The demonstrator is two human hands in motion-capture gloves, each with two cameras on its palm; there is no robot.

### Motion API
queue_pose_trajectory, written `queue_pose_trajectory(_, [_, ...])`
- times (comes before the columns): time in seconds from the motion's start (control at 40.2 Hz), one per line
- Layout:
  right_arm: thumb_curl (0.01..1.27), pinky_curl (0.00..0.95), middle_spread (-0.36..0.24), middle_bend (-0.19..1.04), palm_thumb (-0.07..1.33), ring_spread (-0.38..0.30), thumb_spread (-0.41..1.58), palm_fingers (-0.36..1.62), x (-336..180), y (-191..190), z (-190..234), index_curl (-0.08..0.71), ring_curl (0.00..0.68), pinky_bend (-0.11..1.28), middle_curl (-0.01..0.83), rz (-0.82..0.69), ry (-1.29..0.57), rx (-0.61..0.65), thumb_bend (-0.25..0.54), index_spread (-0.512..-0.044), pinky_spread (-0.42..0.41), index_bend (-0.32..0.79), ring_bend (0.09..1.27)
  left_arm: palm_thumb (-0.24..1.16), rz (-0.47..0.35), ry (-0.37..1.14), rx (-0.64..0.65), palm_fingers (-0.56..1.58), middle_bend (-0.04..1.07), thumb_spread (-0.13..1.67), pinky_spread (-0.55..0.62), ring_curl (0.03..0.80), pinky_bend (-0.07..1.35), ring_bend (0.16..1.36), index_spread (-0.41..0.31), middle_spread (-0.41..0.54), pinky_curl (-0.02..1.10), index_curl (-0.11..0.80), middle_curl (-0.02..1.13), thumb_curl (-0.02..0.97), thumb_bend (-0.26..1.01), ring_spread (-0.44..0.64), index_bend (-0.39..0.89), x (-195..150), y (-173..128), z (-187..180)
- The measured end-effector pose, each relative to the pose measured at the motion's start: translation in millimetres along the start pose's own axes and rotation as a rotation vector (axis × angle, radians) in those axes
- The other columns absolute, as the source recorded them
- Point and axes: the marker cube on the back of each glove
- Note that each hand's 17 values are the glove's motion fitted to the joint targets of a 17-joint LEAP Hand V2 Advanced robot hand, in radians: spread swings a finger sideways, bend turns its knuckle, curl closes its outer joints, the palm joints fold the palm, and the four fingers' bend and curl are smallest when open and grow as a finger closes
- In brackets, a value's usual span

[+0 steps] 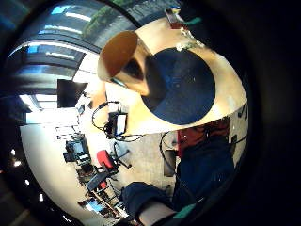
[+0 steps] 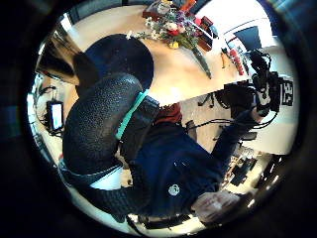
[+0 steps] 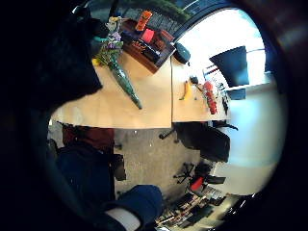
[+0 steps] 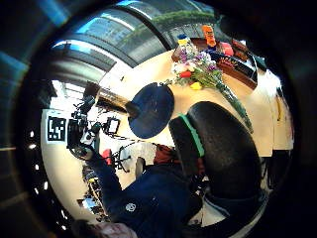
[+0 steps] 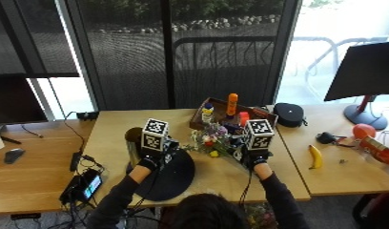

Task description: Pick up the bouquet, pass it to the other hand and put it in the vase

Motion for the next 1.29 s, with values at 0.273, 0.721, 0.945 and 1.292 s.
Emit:
queue_pose_trajectory(0.273, [0.12,0.231,-0.041,0.26,0.4,-0.041,0.99,0.55,-1.8,-1.2,-9.6,0.141,0.225,0.46,0.188,0.005,-0.025,0.004,0.254,-0.293,0.151,0.12,0.47,0.15,0.01,-0.007,0.008,0.35,0.19,0.95,0.21,0.189,0.42,0.48,-0.03,0.118,0.21,0.126,0.17,0.089,0.07,0.2,0.15,1.6,0.8,-8.0])
queue_pose_trajectory(0.721, [0.18,0.293,-0.045,0.26,0.4,-0.048,1.23,0.58,4.4,-16.8,-51.0,0.157,0.298,0.47,0.293,0.164,-0.061,-0.023,0.165,-0.292,0.143,0.06,0.56,0.16,0.028,0.055,0.059,0.3,0.19,1.18,0.24,0.238,0.42,0.51,-0.034,0.136,0.28,0.215,0.26,0.169,0.01,0.23,0.15,1.2,16.6,-11.4])
queue_pose_trajectory(0.945, [0.21,0.33,-0.033,0.28,0.4,-0.055,1.22,0.59,20.8,-36.9,-57.0,0.144,0.333,0.53,0.333,0.246,-0.156,-0.122,0.107,-0.223,0.13,0.06,0.59,0.16,0.034,0.044,0.071,0.29,0.18,1.2,0.24,0.252,0.43,0.51,-0.035,0.138,0.3,0.242,0.29,0.196,-0.01,0.24,0.15,0.8,25.5,-14.3])
queue_pose_trajectory(1.292, [0.25,0.354,-0.047,0.32,0.44,-0.089,1.19,0.66,86.8,-63.3,-18.9,0.128,0.35,0.59,0.38,0.479,-0.208,-0.187,0.04,-0.189,0.089,0.05,0.61,0.16,0.046,0.042,0.064,0.28,0.18,1.21,0.24,0.268,0.42,0.52,-0.035,0.139,0.33,0.269,0.32,0.221,-0.02,0.24,0.14,3.6,22.4,-4.7])
